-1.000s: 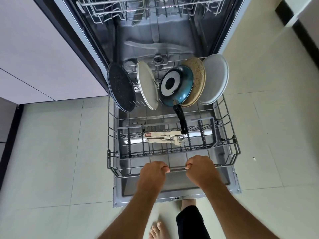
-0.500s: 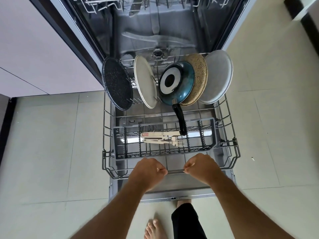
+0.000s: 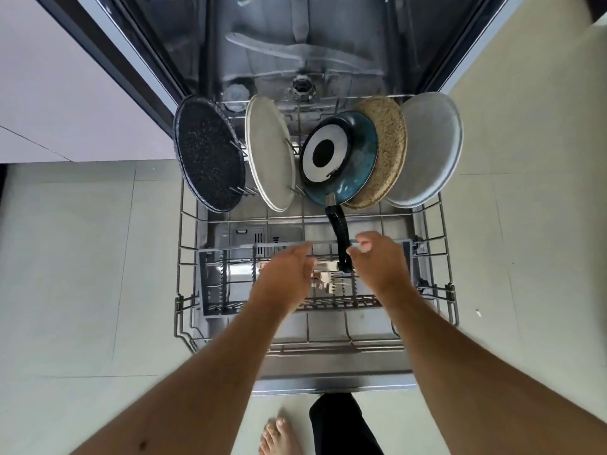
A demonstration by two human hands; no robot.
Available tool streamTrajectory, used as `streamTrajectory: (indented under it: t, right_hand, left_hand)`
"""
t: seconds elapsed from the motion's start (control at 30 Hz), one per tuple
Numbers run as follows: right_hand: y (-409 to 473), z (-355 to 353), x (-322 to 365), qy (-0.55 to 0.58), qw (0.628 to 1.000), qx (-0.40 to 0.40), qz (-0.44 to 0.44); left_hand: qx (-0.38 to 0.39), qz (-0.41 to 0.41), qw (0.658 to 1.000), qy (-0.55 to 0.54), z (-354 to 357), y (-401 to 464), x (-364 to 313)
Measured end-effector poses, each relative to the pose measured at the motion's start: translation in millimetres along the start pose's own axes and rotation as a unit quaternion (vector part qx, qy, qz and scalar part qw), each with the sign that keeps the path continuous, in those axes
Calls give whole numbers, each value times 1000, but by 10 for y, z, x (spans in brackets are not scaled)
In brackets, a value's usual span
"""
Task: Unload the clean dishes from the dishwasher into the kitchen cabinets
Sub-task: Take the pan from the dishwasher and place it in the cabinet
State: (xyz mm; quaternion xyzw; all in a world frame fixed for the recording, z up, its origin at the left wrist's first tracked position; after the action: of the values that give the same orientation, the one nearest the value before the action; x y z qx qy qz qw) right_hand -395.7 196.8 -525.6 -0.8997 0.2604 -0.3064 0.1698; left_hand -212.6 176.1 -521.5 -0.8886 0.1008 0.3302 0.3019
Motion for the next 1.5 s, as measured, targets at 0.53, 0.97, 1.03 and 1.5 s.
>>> streamTrajectory:
  t: [0.53,0.97,1.03,1.5]
  right_hand:
    - [549,192,377,8,999,42,7]
    - [-591,-704,647,-30,999,40,-4]
    - [-859,-947,754,-38,999,30,-17]
    - [-3081,-2364,1758,-11,992,17,-127]
  left_hand:
    - [-56,-33,996,-60,-217,741,-217]
    - [-75,2,994,-75,-1146,-30,-1060]
    - [-91,24,994,-57,-1452,-264,-1294]
    - [-256,34,960,-112,-3120,-2427,-2222]
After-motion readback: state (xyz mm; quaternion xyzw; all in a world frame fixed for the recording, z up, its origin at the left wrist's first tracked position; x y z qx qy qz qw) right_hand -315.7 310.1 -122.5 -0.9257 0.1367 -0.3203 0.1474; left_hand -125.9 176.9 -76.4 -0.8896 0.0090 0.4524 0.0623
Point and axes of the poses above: each hand's wrist, its own y-axis towards the middle knuckle, its own z-axis out of the palm, x = y × z, the point moved 7 cm from there along y, towards the middle knuckle, and after that the axes turned 9 degrees about -y, right-handed, at the moved point
